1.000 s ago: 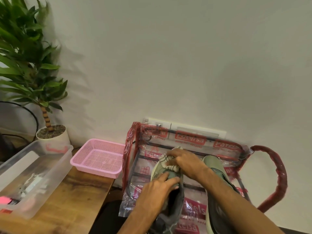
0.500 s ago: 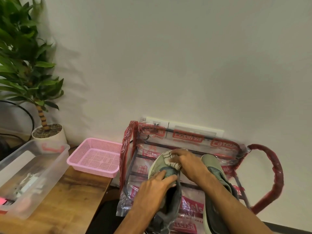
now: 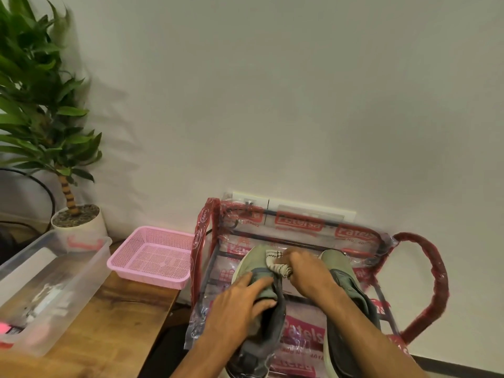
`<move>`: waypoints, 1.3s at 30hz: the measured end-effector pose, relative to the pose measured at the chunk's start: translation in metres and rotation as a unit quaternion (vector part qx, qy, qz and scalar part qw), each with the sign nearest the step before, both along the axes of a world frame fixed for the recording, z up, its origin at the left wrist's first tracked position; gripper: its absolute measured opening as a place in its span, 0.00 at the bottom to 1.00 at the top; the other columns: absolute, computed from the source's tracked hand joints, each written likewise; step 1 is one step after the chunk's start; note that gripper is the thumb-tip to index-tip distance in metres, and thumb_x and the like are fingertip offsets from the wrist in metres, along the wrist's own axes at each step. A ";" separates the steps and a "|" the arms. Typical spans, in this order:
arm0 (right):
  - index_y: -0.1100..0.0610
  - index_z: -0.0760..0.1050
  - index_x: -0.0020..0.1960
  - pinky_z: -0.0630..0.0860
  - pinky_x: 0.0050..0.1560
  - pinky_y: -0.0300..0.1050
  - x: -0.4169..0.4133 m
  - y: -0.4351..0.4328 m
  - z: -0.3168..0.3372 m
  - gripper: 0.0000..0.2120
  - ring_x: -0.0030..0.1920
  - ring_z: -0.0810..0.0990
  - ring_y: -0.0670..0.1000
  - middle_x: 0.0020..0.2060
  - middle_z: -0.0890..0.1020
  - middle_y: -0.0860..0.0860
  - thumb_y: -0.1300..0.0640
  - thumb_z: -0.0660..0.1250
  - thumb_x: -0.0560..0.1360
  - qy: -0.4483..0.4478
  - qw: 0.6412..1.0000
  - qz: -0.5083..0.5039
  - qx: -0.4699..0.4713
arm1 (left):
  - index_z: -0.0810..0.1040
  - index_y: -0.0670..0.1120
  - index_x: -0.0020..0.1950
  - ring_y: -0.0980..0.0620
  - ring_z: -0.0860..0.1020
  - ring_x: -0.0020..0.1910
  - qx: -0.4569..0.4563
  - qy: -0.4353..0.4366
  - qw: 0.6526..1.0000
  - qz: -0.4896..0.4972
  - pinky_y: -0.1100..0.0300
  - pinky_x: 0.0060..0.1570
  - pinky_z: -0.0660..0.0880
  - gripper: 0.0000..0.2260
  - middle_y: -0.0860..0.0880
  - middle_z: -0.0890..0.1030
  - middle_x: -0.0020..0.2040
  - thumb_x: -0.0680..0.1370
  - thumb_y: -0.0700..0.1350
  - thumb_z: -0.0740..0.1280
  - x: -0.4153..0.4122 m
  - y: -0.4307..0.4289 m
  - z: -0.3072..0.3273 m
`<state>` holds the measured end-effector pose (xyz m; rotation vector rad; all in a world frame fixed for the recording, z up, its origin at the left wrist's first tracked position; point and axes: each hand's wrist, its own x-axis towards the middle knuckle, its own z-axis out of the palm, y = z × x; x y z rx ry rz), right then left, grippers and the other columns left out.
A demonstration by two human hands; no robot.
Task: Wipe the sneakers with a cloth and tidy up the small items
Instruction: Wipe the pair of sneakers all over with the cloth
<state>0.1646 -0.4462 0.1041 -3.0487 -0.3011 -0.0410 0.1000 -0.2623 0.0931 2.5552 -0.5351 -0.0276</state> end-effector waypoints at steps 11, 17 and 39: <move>0.53 0.76 0.35 0.78 0.35 0.51 -0.021 0.007 0.015 0.11 0.36 0.81 0.56 0.33 0.82 0.53 0.66 0.63 0.71 0.008 0.968 -0.146 0.204 | 0.61 0.53 0.75 0.47 0.77 0.60 0.056 0.010 0.986 0.155 0.55 0.55 0.72 0.25 0.48 0.79 0.61 0.79 0.39 0.60 -0.017 0.000 0.012; 0.59 0.79 0.39 0.70 0.27 0.45 -0.038 0.015 0.022 0.10 0.28 0.75 0.50 0.31 0.81 0.56 0.62 0.63 0.77 0.024 0.919 -0.140 0.367 | 0.59 0.48 0.74 0.49 0.76 0.61 0.127 -0.107 0.976 0.139 0.57 0.52 0.73 0.22 0.49 0.72 0.68 0.80 0.40 0.58 -0.012 -0.016 0.032; 0.49 0.77 0.65 0.73 0.63 0.48 -0.037 0.020 0.040 0.22 0.64 0.75 0.52 0.66 0.77 0.49 0.64 0.66 0.74 -0.016 0.976 0.060 0.207 | 0.83 0.43 0.54 0.48 0.83 0.52 0.132 -0.161 0.973 0.096 0.53 0.51 0.81 0.26 0.44 0.84 0.53 0.61 0.53 0.82 -0.006 -0.037 -0.017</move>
